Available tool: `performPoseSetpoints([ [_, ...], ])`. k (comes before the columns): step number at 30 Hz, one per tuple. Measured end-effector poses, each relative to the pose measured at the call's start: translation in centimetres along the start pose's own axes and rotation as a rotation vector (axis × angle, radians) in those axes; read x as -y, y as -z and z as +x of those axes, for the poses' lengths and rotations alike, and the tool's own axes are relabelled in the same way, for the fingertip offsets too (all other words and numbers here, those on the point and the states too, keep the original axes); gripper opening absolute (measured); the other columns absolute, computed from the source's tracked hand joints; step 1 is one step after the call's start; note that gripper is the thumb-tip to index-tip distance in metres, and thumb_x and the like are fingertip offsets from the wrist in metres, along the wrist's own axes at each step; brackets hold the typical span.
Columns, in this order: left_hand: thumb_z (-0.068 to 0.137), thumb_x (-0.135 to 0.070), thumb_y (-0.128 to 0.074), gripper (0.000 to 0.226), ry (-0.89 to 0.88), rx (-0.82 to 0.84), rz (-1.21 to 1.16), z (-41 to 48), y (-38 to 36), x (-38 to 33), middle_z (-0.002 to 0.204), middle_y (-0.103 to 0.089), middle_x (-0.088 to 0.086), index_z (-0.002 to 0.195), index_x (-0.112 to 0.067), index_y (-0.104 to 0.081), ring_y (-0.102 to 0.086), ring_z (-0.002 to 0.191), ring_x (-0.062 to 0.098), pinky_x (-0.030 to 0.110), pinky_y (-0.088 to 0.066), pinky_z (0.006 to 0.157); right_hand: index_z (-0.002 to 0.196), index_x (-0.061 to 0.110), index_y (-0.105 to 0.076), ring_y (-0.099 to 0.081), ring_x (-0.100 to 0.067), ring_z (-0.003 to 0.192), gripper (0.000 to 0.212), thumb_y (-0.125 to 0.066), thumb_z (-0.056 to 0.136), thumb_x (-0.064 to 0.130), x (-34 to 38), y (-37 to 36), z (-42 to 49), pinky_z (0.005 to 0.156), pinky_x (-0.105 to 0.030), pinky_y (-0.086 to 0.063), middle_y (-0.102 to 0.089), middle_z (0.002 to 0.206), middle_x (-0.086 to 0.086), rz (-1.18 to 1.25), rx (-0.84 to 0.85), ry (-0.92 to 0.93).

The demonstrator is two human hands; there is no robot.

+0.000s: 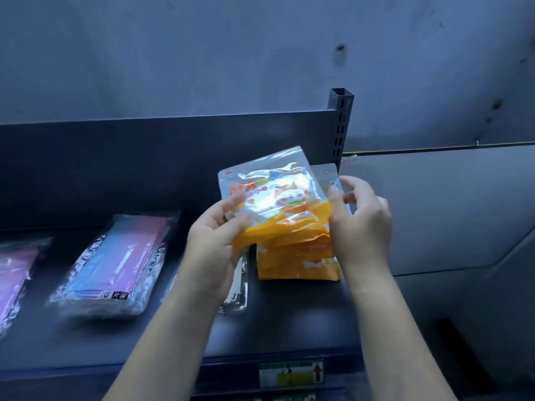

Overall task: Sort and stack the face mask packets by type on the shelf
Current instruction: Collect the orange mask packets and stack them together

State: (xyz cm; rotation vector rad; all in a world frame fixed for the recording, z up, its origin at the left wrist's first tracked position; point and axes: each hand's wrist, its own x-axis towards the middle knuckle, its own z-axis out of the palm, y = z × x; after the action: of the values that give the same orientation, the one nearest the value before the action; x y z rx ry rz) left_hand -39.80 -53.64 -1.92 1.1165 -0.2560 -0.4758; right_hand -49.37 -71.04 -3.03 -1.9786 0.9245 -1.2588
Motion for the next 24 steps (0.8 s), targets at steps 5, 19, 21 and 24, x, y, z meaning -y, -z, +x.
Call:
performPoseSetpoints([
  [5, 0.086, -0.007, -0.079, 0.034, -0.098, 0.012, 0.325, 0.8, -3.0, 0.3, 0.107, -0.078, 0.015, 0.113, -0.028, -0.076, -0.076, 0.096, 0.032, 0.049, -0.06, 0.091, 0.117, 0.025, -0.072, -0.07, -0.009, 0.088, 0.024, -0.05, 0.108, 0.022, -0.5, 1.2, 0.7, 0.065, -0.022, -0.056, -0.074, 0.097, 0.009, 0.236, 0.029, -0.179],
  [19, 0.095, -0.03, -0.071, 0.035, -0.33, 0.032, 0.895, 2.3, -4.7, 2.8, 0.132, -0.059, -0.013, 0.13, -0.029, -0.07, -0.051, 0.127, -0.002, 0.008, -0.036, 0.093, 0.106, 0.022, -0.079, -0.063, -0.026, 0.108, 0.017, -0.068, 0.095, 0.03, -1.4, 1.1, 0.3, 0.09, -0.036, -0.051, -0.069, 0.109, 0.001, -0.018, 0.167, -0.047],
  [21, 0.097, -0.031, -0.067, 0.035, -0.337, 0.025, 0.935, 2.5, -4.7, 3.0, 0.149, -0.052, -0.005, 0.132, -0.03, -0.069, -0.038, 0.148, 0.01, 0.019, -0.032, 0.102, 0.111, 0.021, -0.078, -0.061, -0.026, 0.113, 0.02, -0.069, 0.095, 0.03, -1.2, 0.9, 0.0, 0.092, -0.033, -0.049, -0.067, 0.117, -0.001, -0.015, 0.182, -0.043],
  [24, 0.101, -0.036, -0.063, 0.037, -0.312, 0.016, 0.956, 2.5, -4.4, 3.0, 0.166, -0.036, 0.001, 0.138, -0.033, -0.065, -0.024, 0.156, 0.012, 0.025, -0.028, 0.109, 0.123, 0.021, -0.071, -0.053, -0.027, 0.122, 0.03, -0.066, 0.097, 0.034, -0.9, 0.9, -0.3, 0.096, -0.032, -0.041, -0.061, 0.131, -0.001, -0.05, 0.176, -0.097],
])
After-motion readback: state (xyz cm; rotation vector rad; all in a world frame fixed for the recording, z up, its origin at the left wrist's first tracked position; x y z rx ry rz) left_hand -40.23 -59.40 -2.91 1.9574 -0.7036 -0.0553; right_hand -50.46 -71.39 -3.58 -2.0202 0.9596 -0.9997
